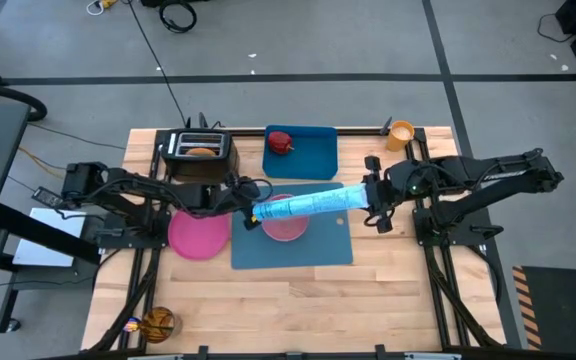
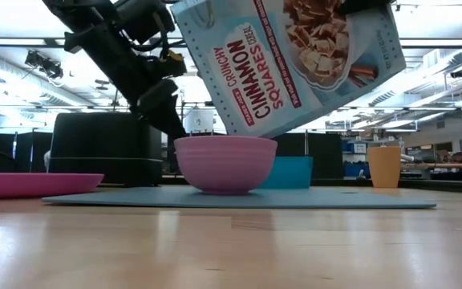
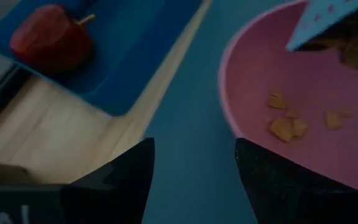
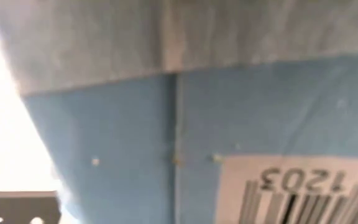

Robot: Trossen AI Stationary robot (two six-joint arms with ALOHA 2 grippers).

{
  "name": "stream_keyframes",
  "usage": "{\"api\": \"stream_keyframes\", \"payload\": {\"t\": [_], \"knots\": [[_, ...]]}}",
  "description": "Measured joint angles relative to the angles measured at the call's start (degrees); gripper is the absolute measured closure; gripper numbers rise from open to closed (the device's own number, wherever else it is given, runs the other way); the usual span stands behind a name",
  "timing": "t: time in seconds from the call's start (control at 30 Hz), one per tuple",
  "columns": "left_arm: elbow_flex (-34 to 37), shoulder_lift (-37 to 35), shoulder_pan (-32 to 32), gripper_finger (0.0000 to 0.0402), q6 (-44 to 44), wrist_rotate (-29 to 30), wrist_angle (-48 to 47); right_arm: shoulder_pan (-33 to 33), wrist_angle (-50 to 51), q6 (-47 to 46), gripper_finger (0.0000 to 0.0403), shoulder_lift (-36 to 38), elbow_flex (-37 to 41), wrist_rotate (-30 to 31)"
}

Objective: Arrange a breakfast setting
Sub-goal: Pour the cereal from the cereal box into the pink bowl

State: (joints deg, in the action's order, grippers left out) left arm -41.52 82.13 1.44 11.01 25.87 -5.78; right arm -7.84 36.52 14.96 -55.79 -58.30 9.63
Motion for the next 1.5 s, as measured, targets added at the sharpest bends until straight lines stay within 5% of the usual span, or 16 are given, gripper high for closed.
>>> {"api": "stream_keyframes", "payload": {"t": [0.27, 0.57, 0.63, 0.77, 1.5], "knots": [[-2.73, -4.97, -1.1, 0.0169, 1.74, 2.68, -11.87, -0.17, -0.6, 0.65, 0.025, -0.28, 0.0, -1.24], [-2.87, -16.39, -4.13, 0.0169, 0.75, 6.83, -14.52, 0.22, -1.98, 1.12, 0.0251, -0.88, -0.04, -1.31], [-2.84, -18.53, -4.55, 0.0169, 0.51, 7.63, -15.21, 0.1, -1.5, 1.13, 0.0251, -1.01, 0.02, 2.41], [-2.84, -21.08, -5.38, 0.0169, 0.3, 7.6, -14.95, 0.17, -3.14, 1.57, 0.0251, -1.41, -0.04, -1.06], [-2.84, -21.81, -7.07, 0.0169, 1.04, 7.54, -15.45, 1.21, -1.97, 1.33, 0.0252, -2.34, 0.0, -0.22]]}}
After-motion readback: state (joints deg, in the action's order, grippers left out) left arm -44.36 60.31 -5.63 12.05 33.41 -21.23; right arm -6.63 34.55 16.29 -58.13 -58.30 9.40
